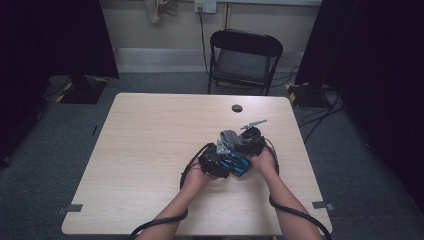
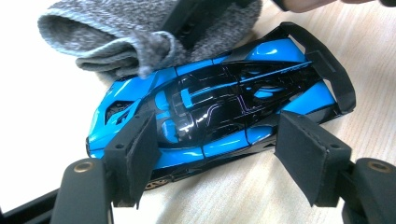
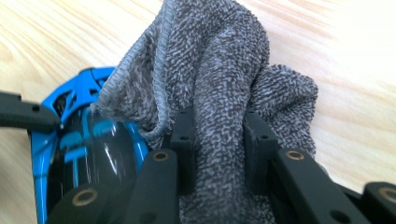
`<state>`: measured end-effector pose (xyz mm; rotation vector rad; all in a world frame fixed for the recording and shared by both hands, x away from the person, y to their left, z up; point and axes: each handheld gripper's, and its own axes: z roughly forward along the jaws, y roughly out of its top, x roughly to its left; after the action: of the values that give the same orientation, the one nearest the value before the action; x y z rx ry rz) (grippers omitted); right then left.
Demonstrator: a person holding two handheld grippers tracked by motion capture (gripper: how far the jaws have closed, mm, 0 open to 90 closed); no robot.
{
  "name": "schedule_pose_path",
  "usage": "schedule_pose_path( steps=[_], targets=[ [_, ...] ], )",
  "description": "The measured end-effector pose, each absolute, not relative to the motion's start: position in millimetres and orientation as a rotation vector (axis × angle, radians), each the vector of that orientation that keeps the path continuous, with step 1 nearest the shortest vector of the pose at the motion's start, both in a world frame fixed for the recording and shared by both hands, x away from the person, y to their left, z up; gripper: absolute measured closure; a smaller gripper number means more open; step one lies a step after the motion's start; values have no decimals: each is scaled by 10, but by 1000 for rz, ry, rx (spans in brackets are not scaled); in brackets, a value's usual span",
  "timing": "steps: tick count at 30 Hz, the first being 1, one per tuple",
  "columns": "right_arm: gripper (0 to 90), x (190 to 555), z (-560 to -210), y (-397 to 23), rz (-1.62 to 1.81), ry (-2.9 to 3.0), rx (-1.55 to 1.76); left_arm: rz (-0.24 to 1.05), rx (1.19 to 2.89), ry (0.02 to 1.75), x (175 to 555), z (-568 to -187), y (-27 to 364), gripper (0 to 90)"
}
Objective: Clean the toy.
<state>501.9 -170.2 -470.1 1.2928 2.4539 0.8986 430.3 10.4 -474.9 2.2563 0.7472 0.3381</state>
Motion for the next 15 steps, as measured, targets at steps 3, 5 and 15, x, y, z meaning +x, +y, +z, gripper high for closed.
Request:
schedule_pose_path(
  steps=[3, 5, 15],
  targets=[
    [704, 4982, -4699, -1762, 901, 2454, 1294, 338, 2260, 747, 4305, -4747, 104, 297],
    [704, 4952, -4701, -1809, 909, 2450, 1308, 339, 2257, 746, 4304, -4749, 105, 297],
    [703, 4803, -4702, -2024, 918, 2440, 1324, 338, 2258, 747, 4302, -4748, 100, 297]
  ],
)
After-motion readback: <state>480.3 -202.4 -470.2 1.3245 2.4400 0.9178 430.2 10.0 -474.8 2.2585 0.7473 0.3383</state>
